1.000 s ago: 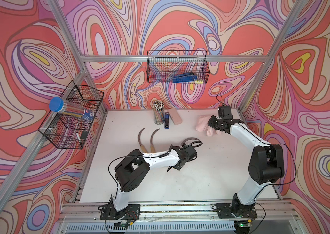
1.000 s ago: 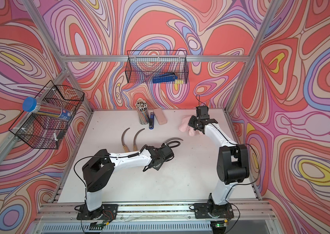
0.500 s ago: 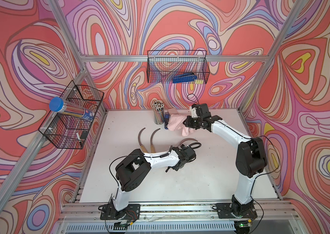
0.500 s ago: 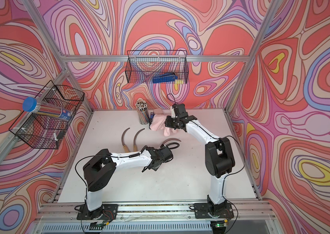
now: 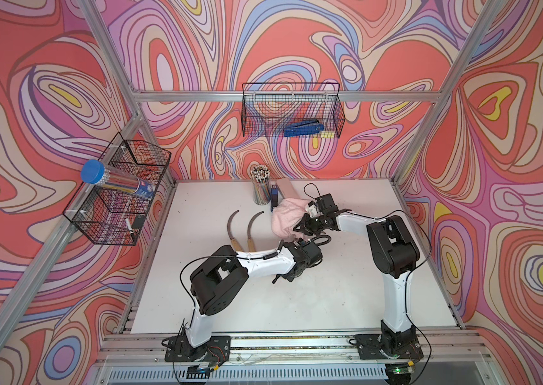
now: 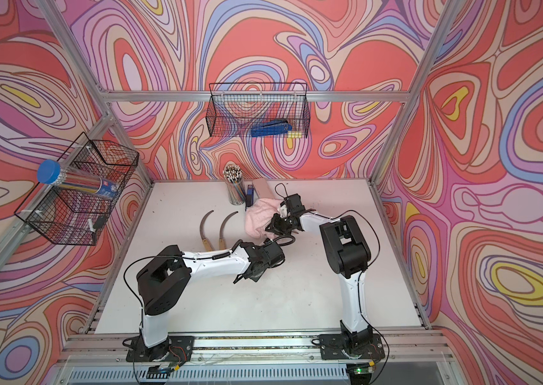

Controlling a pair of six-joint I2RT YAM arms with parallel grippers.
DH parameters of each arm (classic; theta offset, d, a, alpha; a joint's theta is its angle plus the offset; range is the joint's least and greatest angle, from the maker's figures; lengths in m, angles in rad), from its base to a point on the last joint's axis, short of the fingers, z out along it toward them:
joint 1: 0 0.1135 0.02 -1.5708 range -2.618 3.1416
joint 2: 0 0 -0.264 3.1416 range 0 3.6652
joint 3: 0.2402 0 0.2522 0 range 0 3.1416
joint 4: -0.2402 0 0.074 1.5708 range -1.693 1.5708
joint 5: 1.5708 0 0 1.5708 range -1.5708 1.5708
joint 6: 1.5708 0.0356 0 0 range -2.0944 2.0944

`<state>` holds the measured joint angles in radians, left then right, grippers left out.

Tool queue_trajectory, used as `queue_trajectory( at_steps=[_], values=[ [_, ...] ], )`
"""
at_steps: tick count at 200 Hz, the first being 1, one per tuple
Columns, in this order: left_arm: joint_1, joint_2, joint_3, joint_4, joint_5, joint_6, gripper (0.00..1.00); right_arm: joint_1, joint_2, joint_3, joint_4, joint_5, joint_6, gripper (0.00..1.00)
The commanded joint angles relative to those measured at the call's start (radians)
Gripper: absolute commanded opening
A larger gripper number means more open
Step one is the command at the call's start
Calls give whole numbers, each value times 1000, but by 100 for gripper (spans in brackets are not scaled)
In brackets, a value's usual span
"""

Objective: Wipe small sickles with rags
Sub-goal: Wipe the small sickle.

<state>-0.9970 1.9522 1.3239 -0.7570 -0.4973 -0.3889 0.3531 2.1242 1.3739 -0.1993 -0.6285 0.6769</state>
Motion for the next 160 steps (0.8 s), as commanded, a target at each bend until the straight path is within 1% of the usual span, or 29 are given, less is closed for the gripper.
queue_trajectory(
  at_steps=[1,32,57,68,89,109,142,160],
  values=[
    [1,4,0,-16,-36,7,0,43,-19,-46,39,-72,48,0],
    [1,2,0,-19,-45,3,0,80,-43,-88,77,-72,74,0],
    [1,5,1,-19,-46,1,0,85,-43,-101,72,-52,75,0],
    [1,7,1,-21,-48,0,0,86,-40,-98,42,-14,67,0],
    [1,4,-1,-21,-56,-3,0,73,-47,-89,-26,99,39,0],
    [1,-2,-7,-16,-58,-4,0,23,-70,-116,-33,149,40,0],
    [1,0,-3,-26,-75,-14,0,-122,-142,-198,-17,205,47,0],
    [0,-1,-4,-27,-74,-15,0,-177,-183,-228,-20,244,40,0]
  ],
)
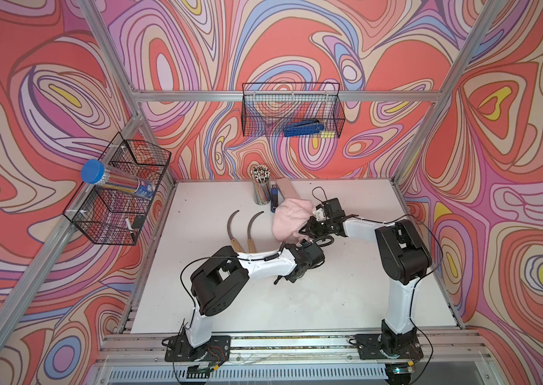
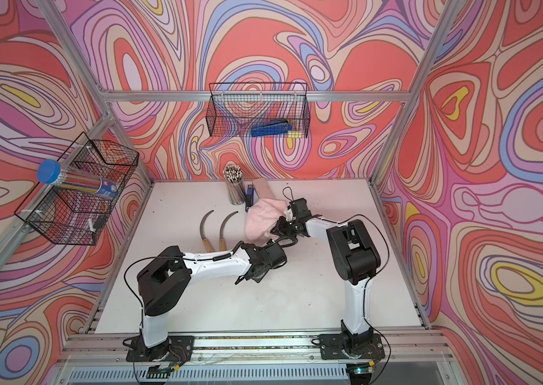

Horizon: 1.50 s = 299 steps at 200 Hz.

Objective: Wipe small sickles with rags
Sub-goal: Wipe the small sickle.

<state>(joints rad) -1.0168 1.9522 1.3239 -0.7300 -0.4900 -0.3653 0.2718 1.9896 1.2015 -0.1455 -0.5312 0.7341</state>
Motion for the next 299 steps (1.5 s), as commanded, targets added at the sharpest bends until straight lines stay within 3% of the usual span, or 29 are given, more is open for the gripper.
queue_trajectory(
  at_steps=[1,131,157,175,217,299],
  values=[
    [21,-1,-4,-54,-81,-39,0,-99,-50,-56,-76,149,-17,0],
    [21,-27,-23,-46,-87,-44,0,-283,-176,-155,-157,380,2,0],
    [21,-28,-22,-46,-87,-44,0,-280,-185,-152,-131,345,-18,0],
    [21,-30,-22,-45,-84,-42,0,-239,-176,-113,-131,312,-55,0],
    [21,-40,-29,-35,-71,-38,0,-19,-188,20,-181,399,-199,0],
    [21,-39,-29,-26,-65,-32,0,148,-123,84,-109,106,-250,0]
  ],
)
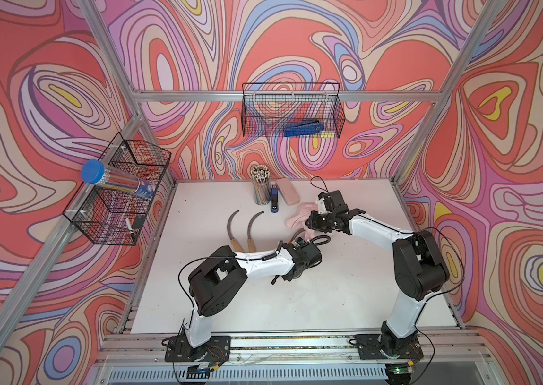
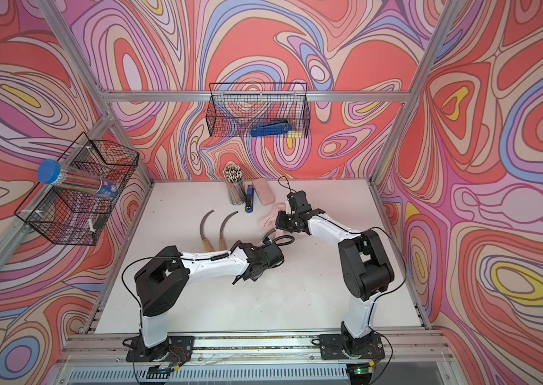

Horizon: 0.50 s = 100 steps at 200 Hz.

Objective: Wipe small sickles with rags
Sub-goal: Wipe the small sickle.

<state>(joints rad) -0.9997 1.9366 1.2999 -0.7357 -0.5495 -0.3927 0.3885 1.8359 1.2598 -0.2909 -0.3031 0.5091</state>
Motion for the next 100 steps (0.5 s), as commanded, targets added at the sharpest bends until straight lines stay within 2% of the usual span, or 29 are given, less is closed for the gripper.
queue_trajectory(
  at_steps=[1,28,66,86,100],
  values=[
    [4,-23,-6,-19,-6,-5,0,32,33,25,36,-124,-25,0],
    [4,-23,-6,-20,-7,-5,0,33,67,17,51,-162,14,0],
    [4,-23,-4,-19,-7,-4,0,32,221,63,48,-254,86,0],
    [4,-23,-4,-21,-7,-5,0,32,258,82,29,-242,91,0],
    [4,-24,-5,-19,-7,-2,0,29,249,91,-4,-187,79,0]
  ],
)
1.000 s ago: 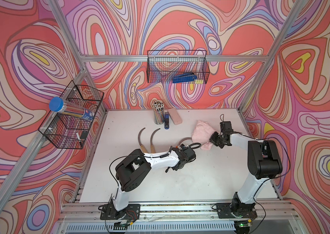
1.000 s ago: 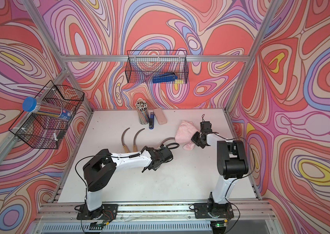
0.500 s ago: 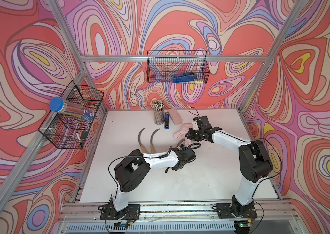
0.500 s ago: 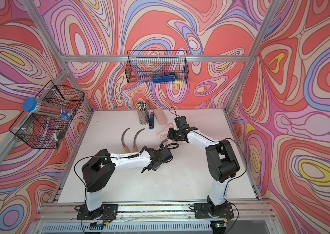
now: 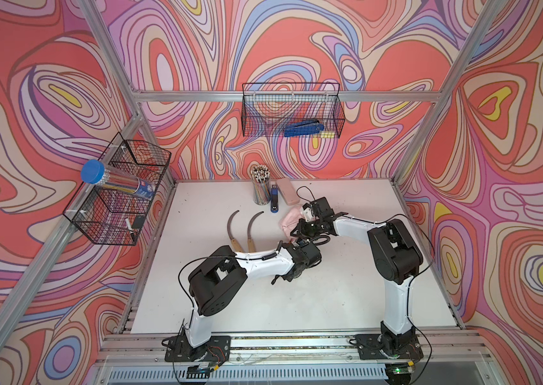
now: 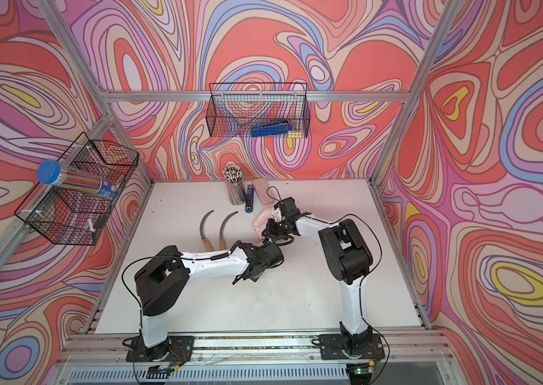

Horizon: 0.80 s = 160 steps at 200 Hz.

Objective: Wipe small sickles with rags
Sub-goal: Wipe the small sickle.

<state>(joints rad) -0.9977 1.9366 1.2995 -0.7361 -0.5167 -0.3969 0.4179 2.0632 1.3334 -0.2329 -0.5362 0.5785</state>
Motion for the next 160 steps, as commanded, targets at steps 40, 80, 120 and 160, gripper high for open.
queue_trajectory(
  at_steps=[40,80,120,160],
  values=[
    [2,-21,-4,-20,-40,0,0,-103,-14,-17,-114,165,8,0],
    [2,-24,-4,-22,-42,-1,0,-227,-41,-67,-103,175,34,0],
    [2,-36,-11,-23,-48,-6,0,-296,-70,-90,-138,256,39,0],
    [2,-42,-14,-22,-46,-5,0,-411,-108,-151,-124,265,76,0]
  ],
)
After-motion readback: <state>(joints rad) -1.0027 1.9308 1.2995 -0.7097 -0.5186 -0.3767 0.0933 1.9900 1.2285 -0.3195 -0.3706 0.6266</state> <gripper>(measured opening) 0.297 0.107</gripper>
